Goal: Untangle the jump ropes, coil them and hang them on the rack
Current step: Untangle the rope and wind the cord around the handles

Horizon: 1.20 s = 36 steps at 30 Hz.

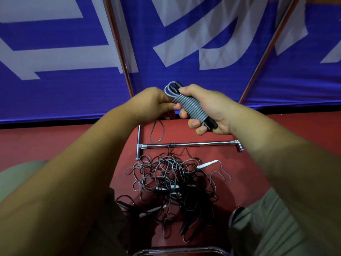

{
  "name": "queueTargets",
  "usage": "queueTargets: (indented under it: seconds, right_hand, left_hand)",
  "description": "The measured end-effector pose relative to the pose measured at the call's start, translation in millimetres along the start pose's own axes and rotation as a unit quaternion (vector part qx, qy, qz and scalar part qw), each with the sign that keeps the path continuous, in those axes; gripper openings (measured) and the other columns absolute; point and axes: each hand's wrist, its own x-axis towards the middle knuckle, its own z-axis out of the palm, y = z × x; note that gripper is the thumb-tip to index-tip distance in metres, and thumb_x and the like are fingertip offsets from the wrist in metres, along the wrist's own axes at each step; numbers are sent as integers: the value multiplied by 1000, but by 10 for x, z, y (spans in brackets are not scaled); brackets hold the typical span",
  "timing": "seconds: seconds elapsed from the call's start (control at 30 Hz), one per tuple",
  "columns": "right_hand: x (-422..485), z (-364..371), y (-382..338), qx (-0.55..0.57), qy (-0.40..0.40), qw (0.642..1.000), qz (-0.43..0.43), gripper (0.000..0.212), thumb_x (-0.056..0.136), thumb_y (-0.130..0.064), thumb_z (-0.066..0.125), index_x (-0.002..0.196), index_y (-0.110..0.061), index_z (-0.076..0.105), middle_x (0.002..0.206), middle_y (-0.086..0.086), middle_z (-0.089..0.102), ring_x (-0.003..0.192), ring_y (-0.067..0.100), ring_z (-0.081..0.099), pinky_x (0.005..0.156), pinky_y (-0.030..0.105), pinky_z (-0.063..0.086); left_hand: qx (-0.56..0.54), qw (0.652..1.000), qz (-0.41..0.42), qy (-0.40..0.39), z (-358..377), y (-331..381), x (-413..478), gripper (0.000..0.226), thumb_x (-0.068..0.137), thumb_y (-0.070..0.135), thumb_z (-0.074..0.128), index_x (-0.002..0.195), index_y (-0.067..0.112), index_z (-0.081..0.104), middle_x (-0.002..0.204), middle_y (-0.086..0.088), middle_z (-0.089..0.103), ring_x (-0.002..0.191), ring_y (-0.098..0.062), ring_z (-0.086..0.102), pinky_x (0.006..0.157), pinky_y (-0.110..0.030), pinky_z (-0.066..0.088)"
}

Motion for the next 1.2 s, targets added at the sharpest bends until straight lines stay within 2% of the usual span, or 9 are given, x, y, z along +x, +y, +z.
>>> queueTargets:
  seconds: [0.17,0.3,0.47,0.53,0.63,0.77,0.83,0.97,1.2]
  right_hand:
    - [-108,30,-16,24,-100,993,51,49,101,-56,51,108,-11,67,73,0,55,43,9,33,41,18,24]
    - [-149,76,55,1,-189,976,109,54,88,-57,58,109,-12,75,71,1,56,39,7,33,41,16,23]
    - [-118,23,128,-59,-228,956,175,47,98,-55,54,115,-21,82,77,4,61,38,8,39,40,15,29]
    - [-103,26,132,-68,-211,958,183,39,102,-54,53,101,-22,76,77,3,58,40,8,39,39,16,30]
    - [-39,37,162,-77,-170,968,170,31,101,-56,59,108,-27,52,74,-2,51,47,7,36,42,16,28]
    - [71,38,203,-60,-81,986,135,31,102,-54,64,111,-28,51,74,-1,53,52,10,39,45,17,31]
    - [121,31,220,-43,-41,991,116,35,100,-54,67,109,-24,51,74,1,54,52,12,43,47,19,35]
    - [215,-23,254,-20,56,994,90,41,99,-52,70,112,-16,57,79,4,57,51,14,48,48,24,40]
    - [272,-39,263,13,114,993,42,33,102,-40,69,122,-15,58,82,6,59,54,17,53,53,30,45]
  left_hand:
    - [-32,998,24,37,-40,4,-10,29,100,25,69,72,32,65,66,12,64,58,2,55,58,-21,43]
    - [-71,992,106,-1,-100,16,-53,19,94,8,76,105,23,78,98,9,79,92,-4,74,84,-21,56]
    - [-119,987,105,6,-84,180,-47,8,93,13,78,98,15,83,90,5,81,90,-8,76,89,-23,57]
    - [-126,985,113,18,-92,227,-63,7,90,15,81,97,17,84,91,4,81,91,-10,77,91,-27,58]
    - [-109,985,120,66,-128,234,-58,7,88,17,84,95,19,84,91,5,80,90,-9,76,90,-28,59]
    - [65,968,199,137,-124,213,-17,14,87,10,79,97,20,84,92,8,77,82,1,67,80,-11,49]
    - [128,958,211,143,-109,174,30,19,87,6,76,101,18,83,96,2,75,85,-9,69,82,-21,54]
    - [217,956,157,122,-130,112,101,26,93,6,72,110,24,81,98,0,71,88,-24,68,78,-46,58]
    - [275,956,38,97,-1,107,67,18,94,33,77,111,30,76,95,2,72,95,-25,64,74,-41,54]
